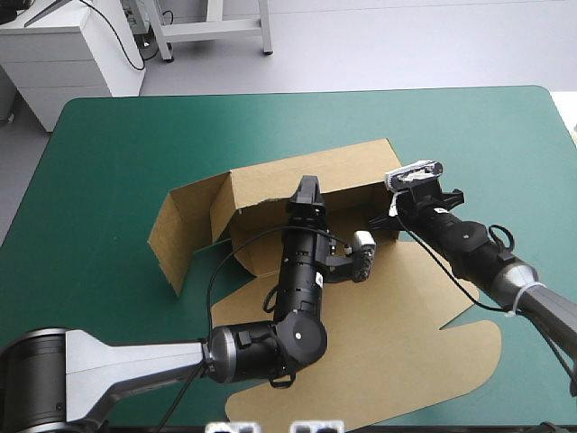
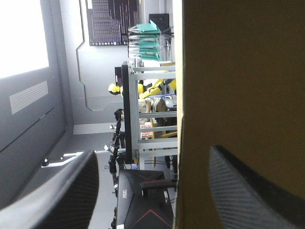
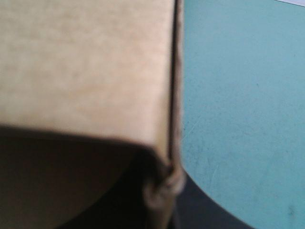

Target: Fold the box

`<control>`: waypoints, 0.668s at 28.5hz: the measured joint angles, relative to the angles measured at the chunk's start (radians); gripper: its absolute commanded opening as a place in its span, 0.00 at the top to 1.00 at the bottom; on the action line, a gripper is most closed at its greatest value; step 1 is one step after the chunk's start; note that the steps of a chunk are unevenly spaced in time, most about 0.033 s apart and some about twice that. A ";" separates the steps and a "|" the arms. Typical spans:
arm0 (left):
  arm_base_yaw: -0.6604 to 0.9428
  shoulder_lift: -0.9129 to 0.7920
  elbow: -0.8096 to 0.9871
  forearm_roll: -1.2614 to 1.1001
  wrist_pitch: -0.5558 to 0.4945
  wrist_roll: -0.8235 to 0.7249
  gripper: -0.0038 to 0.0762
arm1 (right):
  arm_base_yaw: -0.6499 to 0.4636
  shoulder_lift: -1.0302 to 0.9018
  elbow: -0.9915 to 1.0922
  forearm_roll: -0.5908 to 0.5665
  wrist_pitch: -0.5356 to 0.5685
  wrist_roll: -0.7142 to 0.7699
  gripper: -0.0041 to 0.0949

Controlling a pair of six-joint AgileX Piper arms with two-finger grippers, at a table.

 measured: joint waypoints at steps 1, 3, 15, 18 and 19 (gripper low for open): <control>-0.017 0.000 0.000 -0.006 0.010 -0.006 0.36 | 0.000 0.011 -0.010 0.000 -0.002 0.000 0.96; -0.051 0.000 0.000 -0.021 0.030 -0.013 0.39 | 0.000 0.033 -0.032 0.001 -0.002 0.000 0.96; -0.084 -0.033 -0.001 -0.260 0.007 0.150 0.94 | 0.000 0.057 -0.051 0.005 0.006 0.003 0.96; -0.045 -0.090 -0.032 -0.420 -0.110 0.212 0.94 | 0.000 0.057 -0.051 0.008 0.009 0.003 0.96; -0.018 -0.111 -0.050 -0.501 -0.148 0.252 0.94 | 0.000 0.057 -0.051 0.008 0.013 0.003 0.96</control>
